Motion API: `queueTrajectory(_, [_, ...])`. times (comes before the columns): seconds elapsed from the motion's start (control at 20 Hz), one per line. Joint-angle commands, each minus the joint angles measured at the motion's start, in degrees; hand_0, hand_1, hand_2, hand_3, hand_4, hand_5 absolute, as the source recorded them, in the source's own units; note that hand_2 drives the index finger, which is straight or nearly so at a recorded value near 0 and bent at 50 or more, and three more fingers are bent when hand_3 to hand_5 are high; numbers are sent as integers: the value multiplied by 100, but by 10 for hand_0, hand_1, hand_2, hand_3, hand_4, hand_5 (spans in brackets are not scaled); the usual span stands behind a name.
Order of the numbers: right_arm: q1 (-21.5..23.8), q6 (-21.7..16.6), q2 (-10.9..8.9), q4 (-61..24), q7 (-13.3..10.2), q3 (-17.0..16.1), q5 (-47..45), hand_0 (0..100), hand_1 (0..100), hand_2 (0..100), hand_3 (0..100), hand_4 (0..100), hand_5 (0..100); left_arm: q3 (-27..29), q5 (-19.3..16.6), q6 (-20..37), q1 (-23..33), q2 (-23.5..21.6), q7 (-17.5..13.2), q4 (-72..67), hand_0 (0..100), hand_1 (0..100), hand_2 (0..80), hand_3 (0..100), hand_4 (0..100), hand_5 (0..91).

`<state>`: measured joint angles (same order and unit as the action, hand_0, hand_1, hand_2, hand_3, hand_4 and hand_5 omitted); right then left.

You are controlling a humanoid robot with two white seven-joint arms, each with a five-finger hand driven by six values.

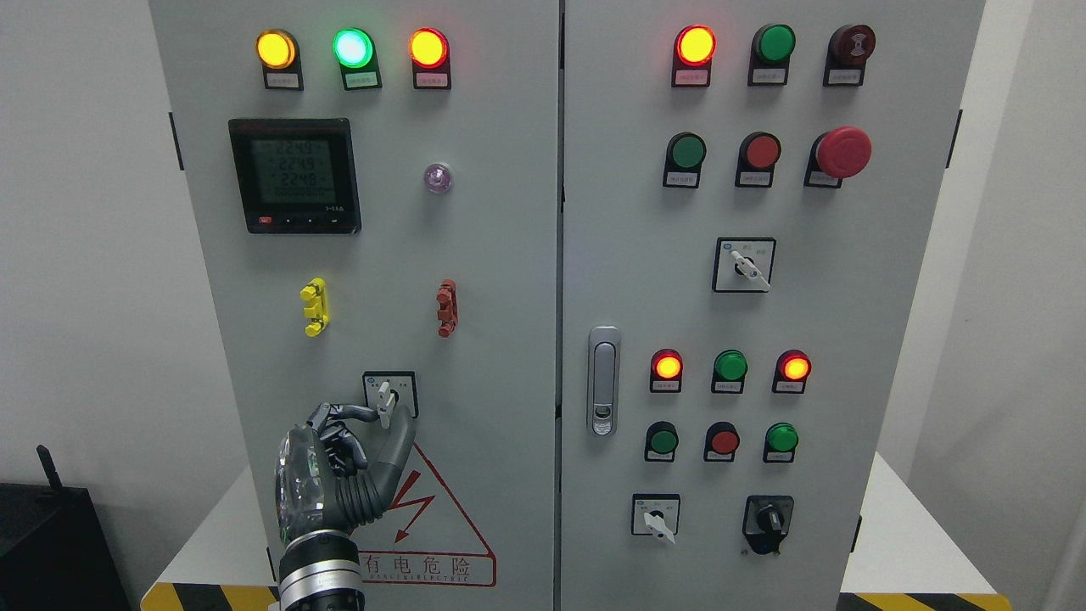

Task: Turn on light switch 1

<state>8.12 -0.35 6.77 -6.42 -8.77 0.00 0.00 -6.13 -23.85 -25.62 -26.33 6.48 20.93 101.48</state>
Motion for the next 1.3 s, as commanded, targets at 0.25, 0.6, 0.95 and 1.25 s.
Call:
queueTrajectory(0.25, [5,0,0,0,-2,62,-35,120,389,0,0,0,0,-11,3,-48,-48,3,-1,-49,164,590,554,1000,999,881])
queueTrajectory(0.6, [-3,0,0,0,-2,62,-35,120,389,0,0,0,0,-11,3,-48,-57,3,-1,-49,153,568,585,1000,1000,881])
queueTrajectory(0.95, [-3,0,0,0,-2,62,-35,120,389,0,0,0,0,-99,100,-48,-101,3,-1,-58,132,545,598,1000,1000,881])
queueTrajectory(1.25, [-3,0,0,0,-2,62,-35,120,389,0,0,0,0,-99,100,-48,-92,3,8,-58,119,541,599,1000,1000,881])
